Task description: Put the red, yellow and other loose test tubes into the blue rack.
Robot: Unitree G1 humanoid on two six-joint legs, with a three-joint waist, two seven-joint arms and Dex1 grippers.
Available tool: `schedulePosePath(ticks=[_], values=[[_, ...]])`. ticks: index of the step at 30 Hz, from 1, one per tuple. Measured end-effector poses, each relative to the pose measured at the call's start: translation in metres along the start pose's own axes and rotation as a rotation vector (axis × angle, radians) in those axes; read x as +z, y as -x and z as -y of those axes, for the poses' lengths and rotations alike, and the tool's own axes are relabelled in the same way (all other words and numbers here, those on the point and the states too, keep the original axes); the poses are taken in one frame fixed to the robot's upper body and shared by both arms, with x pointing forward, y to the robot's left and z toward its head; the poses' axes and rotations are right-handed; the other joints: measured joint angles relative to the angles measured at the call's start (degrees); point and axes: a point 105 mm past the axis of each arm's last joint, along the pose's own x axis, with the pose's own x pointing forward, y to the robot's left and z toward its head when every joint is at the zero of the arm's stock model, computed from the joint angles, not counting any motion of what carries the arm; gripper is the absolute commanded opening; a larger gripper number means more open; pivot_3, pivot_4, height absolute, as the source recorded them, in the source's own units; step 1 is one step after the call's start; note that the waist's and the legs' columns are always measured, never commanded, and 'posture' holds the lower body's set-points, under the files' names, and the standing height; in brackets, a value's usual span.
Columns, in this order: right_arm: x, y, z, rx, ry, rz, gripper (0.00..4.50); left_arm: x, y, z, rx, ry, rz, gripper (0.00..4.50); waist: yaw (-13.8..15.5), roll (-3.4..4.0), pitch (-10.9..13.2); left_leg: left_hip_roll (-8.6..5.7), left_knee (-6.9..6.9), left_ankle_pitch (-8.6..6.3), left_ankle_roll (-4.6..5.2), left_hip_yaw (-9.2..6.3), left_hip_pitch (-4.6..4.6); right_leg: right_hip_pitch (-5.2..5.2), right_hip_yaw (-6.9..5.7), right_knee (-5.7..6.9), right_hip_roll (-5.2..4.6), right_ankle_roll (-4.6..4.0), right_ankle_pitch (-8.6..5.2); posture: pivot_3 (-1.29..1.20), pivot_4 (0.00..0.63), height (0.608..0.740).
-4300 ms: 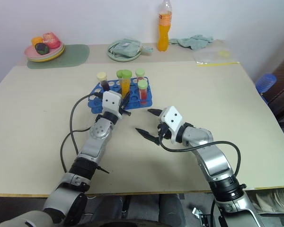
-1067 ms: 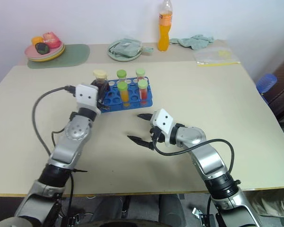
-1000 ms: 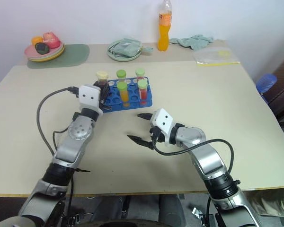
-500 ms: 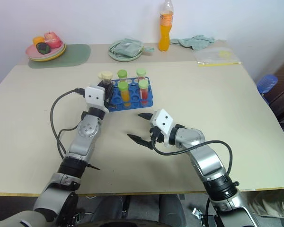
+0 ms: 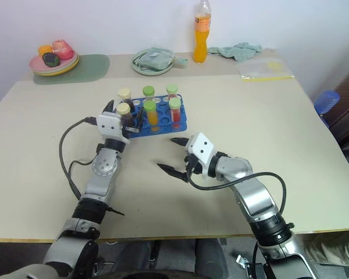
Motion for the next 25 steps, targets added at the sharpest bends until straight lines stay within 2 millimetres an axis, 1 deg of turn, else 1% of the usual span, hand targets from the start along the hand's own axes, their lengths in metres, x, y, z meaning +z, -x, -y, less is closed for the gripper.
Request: schedulePosePath(ticks=[2, 3, 5, 7, 9, 12, 13, 15, 17, 19, 21, 25], values=[[0.009, 0.004, 0.005, -0.008, -0.008, 0.025, 4.50, 0.012, 0.008, -0.010, 0.000, 0.013, 0.020, 4.44, -0.2, 0.00, 0.0, 0.02, -0.03, 0.00, 0.00, 0.00, 0.00, -0.02, 0.01, 0.01, 0.00, 0.00, 0.00, 0.00, 0.150, 0.740], [0.015, 0.010, 0.008, -0.011, -0.009, 0.035, 4.50, 0.019, 0.014, -0.016, -0.014, 0.009, 0.024, 4.44, -0.2, 0.01, 0.0, 0.02, -0.05, 0.00, 0.00, 0.00, 0.00, -0.03, 0.01, 0.01, 0.00, 0.00, 0.00, 0.00, 0.150, 0.740], [0.025, 0.024, 0.017, -0.031, 0.006, 0.037, 4.50, 0.030, 0.026, -0.034, -0.035, -0.008, 0.001, 4.44, 0.0, 0.01, 0.0, 0.02, -0.06, -0.03, 0.05, -0.03, 0.00, 0.00, 0.01, -0.01, 0.01, -0.01, 0.00, 0.00, 0.150, 0.740], [0.029, 0.040, 0.027, -0.060, 0.018, 0.015, 4.50, 0.034, 0.038, -0.050, -0.070, -0.041, -0.056, 4.44, 0.1, 0.02, 0.0, 0.02, -0.05, -0.07, 0.12, -0.02, 0.02, 0.04, 0.01, -0.03, 0.01, -0.01, 0.00, 0.00, 0.150, 0.740], [0.025, 0.062, 0.039, -0.112, 0.005, -0.034, 4.50, 0.033, 0.055, -0.064, -0.146, -0.081, -0.166, 4.44, 0.2, 0.03, 0.0, 0.02, -0.06, -0.09, 0.16, 0.00, 0.03, 0.08, 0.01, -0.06, 0.00, -0.02, -0.01, 0.00, 0.150, 0.740], [0.012, 0.098, 0.063, -0.230, -0.027, -0.117, 4.50, 0.019, 0.085, -0.084, -0.225, -0.106, -0.356, 4.44, 0.4, 0.04, 0.0, 0.02, -0.06, -0.12, 0.20, 0.05, 0.05, 0.12, 0.01, -0.10, -0.01, -0.02, -0.01, 0.00, 0.150, 0.740], [0.007, 0.110, 0.069, -0.266, -0.037, -0.144, 4.50, 0.014, 0.093, -0.088, -0.241, -0.101, -0.406, 4.44, 0.4, 0.05, 0.0, 0.02, -0.07, -0.12, 0.21, 0.08, 0.05, 0.13, 0.01, -0.10, -0.01, -0.02, -0.01, 0.00, 0.150, 0.740], [-0.001, 0.126, 0.077, -0.312, -0.051, -0.178, 4.50, 0.009, 0.103, -0.091, -0.274, -0.100, -0.459, 4.44, 0.4, 0.04, 0.0, 0.04, -0.08, -0.12, 0.21, 0.14, 0.07, 0.14, 0.00, -0.10, -0.01, -0.02, -0.01, 0.00, 0.150, 0.740], [-0.009, 0.137, 0.082, -0.342, -0.068, -0.201, 4.50, 0.008, 0.106, -0.093, -0.300, -0.112, -0.478, 4.44, 0.3, 0.05, 0.0, 0.05, -0.09, -0.12, 0.21, 0.17, 0.11, 0.17, 0.01, -0.10, -0.01, -0.02, -0.01, 0.00, 0.150, 0.740], [-0.018, 0.146, 0.084, -0.359, -0.068, -0.229, 4.50, 0.006, 0.106, -0.098, -0.290, -0.118, -0.487, 4.44, 0.3, 0.05, 0.0, 0.05, -0.10, -0.13, 0.21, 0.18, 0.11, 0.17, 0.01, -0.10, -0.02, -0.02, -0.01, 0.00, 0.150, 0.740], [-0.023, 0.149, 0.083, -0.368, -0.061, -0.244, 4.50, 0.004, 0.104, -0.100, -0.282, -0.120, -0.490, 4.44, 0.3, 0.05, 0.0, 0.05, -0.11, -0.13, 0.21, 0.16, 0.11, 0.15, 0.02, -0.10, -0.02, -0.02, -0.01, 0.00, 0.150, 0.740], [-0.027, 0.150, 0.081, -0.371, -0.048, -0.246, 4.50, 0.004, 0.099, -0.100, -0.251, -0.126, -0.472, 4.44, 0.2, 0.05, 0.0, 0.06, -0.11, -0.13, 0.21, 0.11, 0.12, 0.15, 0.03, -0.09, -0.02, -0.02, -0.01, 0.00, 0.150, 0.740]])
